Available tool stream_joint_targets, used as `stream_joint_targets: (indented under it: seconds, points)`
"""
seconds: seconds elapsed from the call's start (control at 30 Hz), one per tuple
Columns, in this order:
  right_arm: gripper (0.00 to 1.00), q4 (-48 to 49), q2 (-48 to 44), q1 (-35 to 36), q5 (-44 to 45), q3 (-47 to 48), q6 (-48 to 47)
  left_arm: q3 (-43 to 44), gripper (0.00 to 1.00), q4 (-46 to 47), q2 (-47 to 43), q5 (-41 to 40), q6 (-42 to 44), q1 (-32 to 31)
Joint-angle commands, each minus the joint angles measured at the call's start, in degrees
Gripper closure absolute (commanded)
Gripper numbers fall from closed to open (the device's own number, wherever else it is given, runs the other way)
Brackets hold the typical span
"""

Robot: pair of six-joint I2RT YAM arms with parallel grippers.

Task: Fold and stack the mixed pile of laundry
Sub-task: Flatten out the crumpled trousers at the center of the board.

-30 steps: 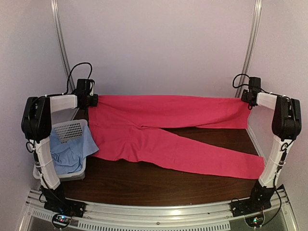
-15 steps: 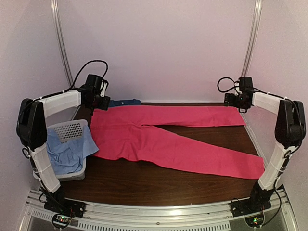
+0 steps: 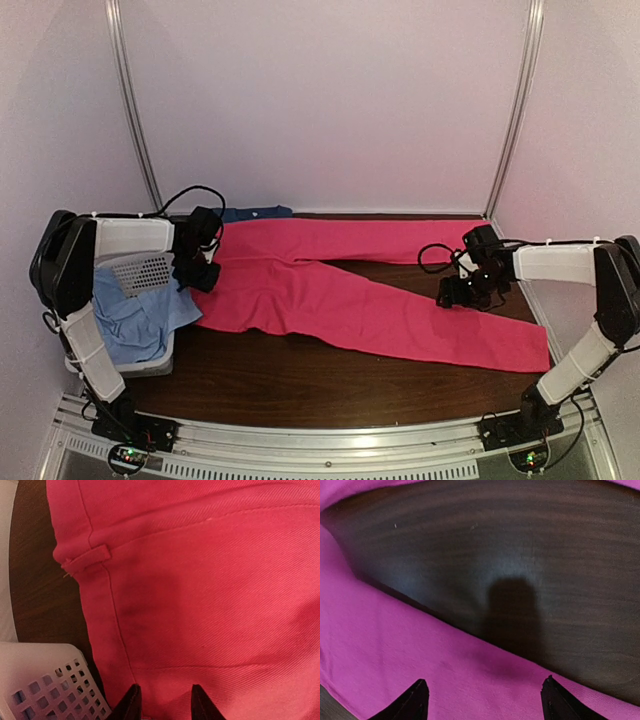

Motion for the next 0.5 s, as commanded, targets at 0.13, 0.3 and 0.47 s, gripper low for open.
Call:
stream_joint_targets:
  seconds: [0.13,0.3,0.47]
  points:
    - [0.3,-5.2,-3.79,-0.04,2.77,-4.48,3.77,-2.7,0.66,-7.17,-4.2,-13.03,-5.68,4.08]
    - [0.38,-6.08,-3.92,0.01,5.81,-5.16,4.71,-2.46,0.64,-4.01,-7.09,-8.66,-0.74,0.55]
    - [0.42,-7.04,2.98,-0.15,11.11,-3.07,3.91,1.16,0.62,-2.43,-4.28,0.06,4.19,-3.3]
